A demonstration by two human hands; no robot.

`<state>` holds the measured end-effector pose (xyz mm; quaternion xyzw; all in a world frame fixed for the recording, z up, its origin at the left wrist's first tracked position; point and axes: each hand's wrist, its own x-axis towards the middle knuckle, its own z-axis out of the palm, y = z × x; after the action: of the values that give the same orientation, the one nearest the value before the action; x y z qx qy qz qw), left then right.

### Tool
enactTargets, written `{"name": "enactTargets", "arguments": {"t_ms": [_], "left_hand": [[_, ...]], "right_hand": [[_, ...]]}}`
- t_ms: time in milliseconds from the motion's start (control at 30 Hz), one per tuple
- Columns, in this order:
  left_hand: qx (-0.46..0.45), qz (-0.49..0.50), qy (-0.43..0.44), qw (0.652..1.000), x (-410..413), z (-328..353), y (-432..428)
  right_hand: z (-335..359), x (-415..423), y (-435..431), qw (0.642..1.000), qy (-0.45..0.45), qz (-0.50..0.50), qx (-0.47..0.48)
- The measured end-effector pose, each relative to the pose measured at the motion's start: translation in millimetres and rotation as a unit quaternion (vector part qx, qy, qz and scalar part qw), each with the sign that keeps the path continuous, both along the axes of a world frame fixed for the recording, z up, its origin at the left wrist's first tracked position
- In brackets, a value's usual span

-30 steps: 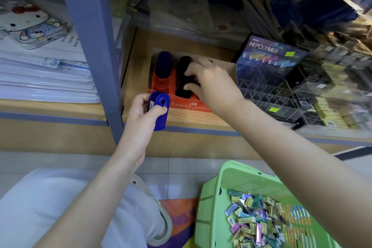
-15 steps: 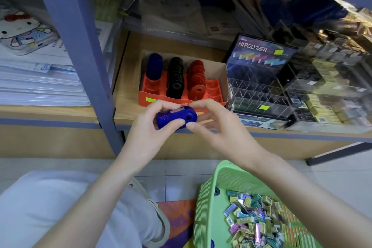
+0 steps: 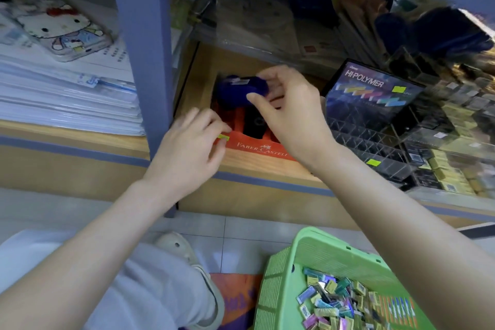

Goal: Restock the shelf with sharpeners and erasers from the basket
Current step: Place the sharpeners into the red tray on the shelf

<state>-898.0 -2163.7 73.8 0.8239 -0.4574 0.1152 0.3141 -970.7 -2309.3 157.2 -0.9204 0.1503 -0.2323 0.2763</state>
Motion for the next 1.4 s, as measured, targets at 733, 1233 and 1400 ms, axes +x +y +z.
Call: {"name": "enactTargets", "arguments": {"t_ms": [733,1233,1400], "left_hand": [[0.000,-0.011,0.012,1.000,-4,-5,-4],[0.020,-0.003,-0.016,1.000,-2,-4,-1],[-0.024,0.028,-0.014,0.999,-7,-11,4]], "right_hand": [[21,67,-9,0.920,0.243,0.146,-0.269],[-7,39,-5,0.934,0.167,0.138,-0.283],[-13,-20,0,0.950,0.025,0.033,-0.309]]}}
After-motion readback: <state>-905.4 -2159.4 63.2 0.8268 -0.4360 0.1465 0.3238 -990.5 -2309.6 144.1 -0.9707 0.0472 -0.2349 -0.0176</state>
